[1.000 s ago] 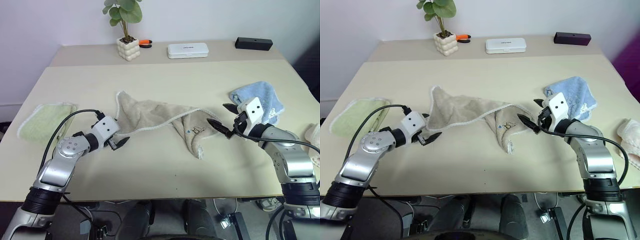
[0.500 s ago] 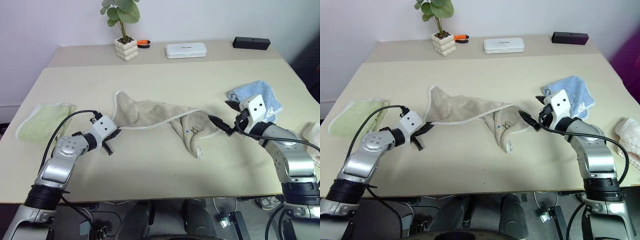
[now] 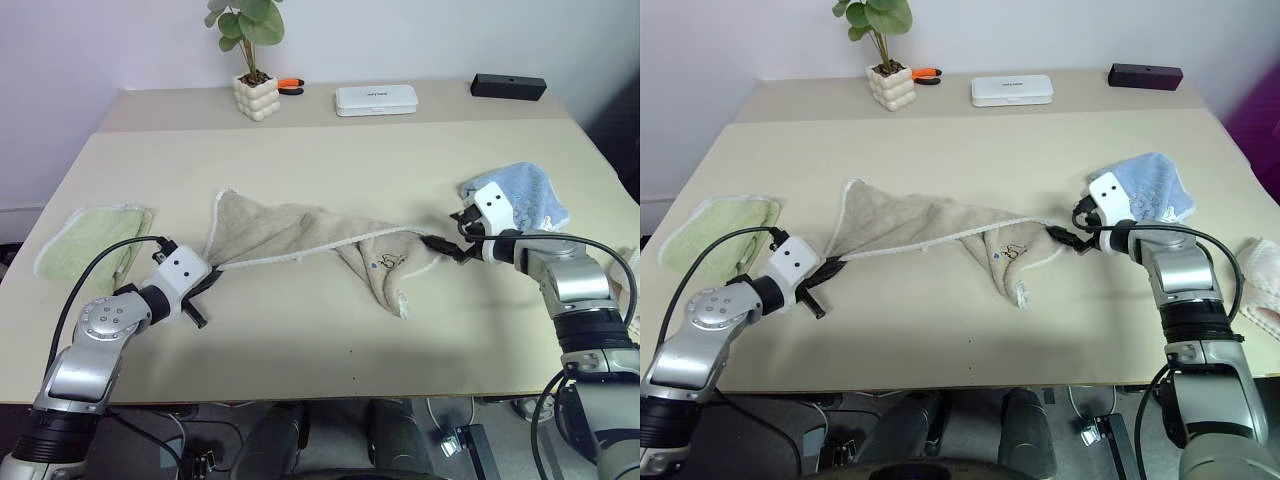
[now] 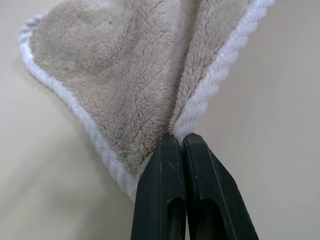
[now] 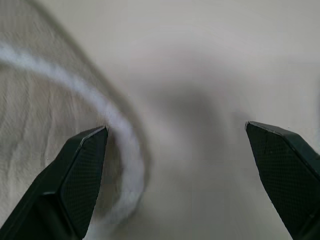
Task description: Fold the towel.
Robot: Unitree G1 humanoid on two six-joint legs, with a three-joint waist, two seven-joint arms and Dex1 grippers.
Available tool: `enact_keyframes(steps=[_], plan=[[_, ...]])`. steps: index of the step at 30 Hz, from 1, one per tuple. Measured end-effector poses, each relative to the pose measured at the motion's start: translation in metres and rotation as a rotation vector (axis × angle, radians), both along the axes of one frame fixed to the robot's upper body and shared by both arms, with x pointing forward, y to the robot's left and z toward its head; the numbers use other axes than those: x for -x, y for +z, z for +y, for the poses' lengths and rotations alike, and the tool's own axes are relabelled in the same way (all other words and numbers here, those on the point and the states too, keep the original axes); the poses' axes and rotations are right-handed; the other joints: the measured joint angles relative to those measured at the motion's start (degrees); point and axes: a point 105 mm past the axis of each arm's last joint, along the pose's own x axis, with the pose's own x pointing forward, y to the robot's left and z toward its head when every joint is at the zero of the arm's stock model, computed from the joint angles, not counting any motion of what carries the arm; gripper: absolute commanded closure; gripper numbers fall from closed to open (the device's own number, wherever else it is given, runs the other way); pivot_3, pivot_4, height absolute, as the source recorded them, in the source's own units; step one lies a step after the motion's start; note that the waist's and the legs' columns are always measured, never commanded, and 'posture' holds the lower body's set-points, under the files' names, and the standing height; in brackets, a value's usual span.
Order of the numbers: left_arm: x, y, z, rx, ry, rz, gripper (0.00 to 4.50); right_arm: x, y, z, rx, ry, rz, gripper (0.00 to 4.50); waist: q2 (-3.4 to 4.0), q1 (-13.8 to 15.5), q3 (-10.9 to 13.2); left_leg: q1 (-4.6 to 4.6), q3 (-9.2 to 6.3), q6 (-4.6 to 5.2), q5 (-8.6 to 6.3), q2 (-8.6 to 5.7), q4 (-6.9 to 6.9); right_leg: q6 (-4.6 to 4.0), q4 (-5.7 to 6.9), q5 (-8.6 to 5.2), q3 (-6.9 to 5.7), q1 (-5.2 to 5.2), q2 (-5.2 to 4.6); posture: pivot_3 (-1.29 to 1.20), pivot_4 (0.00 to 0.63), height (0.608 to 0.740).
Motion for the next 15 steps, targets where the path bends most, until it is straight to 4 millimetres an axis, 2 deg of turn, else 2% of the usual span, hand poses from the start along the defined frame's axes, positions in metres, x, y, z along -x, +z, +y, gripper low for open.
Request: enact_keyframes(steps=[2, 5, 7, 12, 15], plan=[[0.0002, 0.002, -0.0015, -0.001, -0.002, -0.005, 4.48, 0.0025, -0.0013, 0.0022, 0.004, 0.032, 0.017, 0.0, 0.0, -0.09, 0.0, 0.0, 0.0, 0.0, 0.0, 0.0, 0.0, 0.0, 0.0, 0.0, 0.0, 0.0, 0.01, 0.0, 0.15, 0.74], [0.0004, 0.0036, -0.0028, -0.001, -0.001, -0.01, 4.5, 0.0033, -0.0024, 0.0013, 0.015, 0.046, 0.025, 0.83, 0.0, -0.21, 0.0, 0.01, 0.0, 0.0, 0.0, 0.01, -0.01, 0.0, 0.01, 0.0, 0.0, -0.01, 0.01, 0.0, 0.15, 0.74], [0.0005, 0.0051, -0.0039, 0.0, -0.002, -0.018, 4.5, 0.0018, -0.0021, 0.001, 0.015, 0.043, 0.026, 1.74, 0.0, -0.19, 0.0, 0.02, 0.01, 0.0, 0.0, 0.01, 0.0, 0.0, 0.01, 0.01, 0.0, -0.01, 0.01, 0.0, 0.15, 0.74], [0.0012, 0.0039, -0.0035, 0.0, 0.003, -0.011, 4.5, 0.0023, -0.0016, 0.0025, 0.014, 0.052, 0.027, 4.42, 0.0, -0.08, 0.0, 0.01, 0.02, 0.0, 0.0, 0.0, 0.01, 0.0, 0.01, 0.01, 0.0, 0.0, 0.0, 0.0, 0.15, 0.74], [0.0015, 0.0032, -0.0031, 0.004, 0.004, -0.005, 4.5, 0.0029, -0.0004, 0.0036, 0.017, 0.06, 0.022, 4.42, 0.0, -0.08, 0.0, 0.01, 0.01, 0.0, 0.0, 0.0, 0.01, 0.0, 0.01, 0.01, 0.0, 0.0, 0.0, 0.0, 0.15, 0.74]])
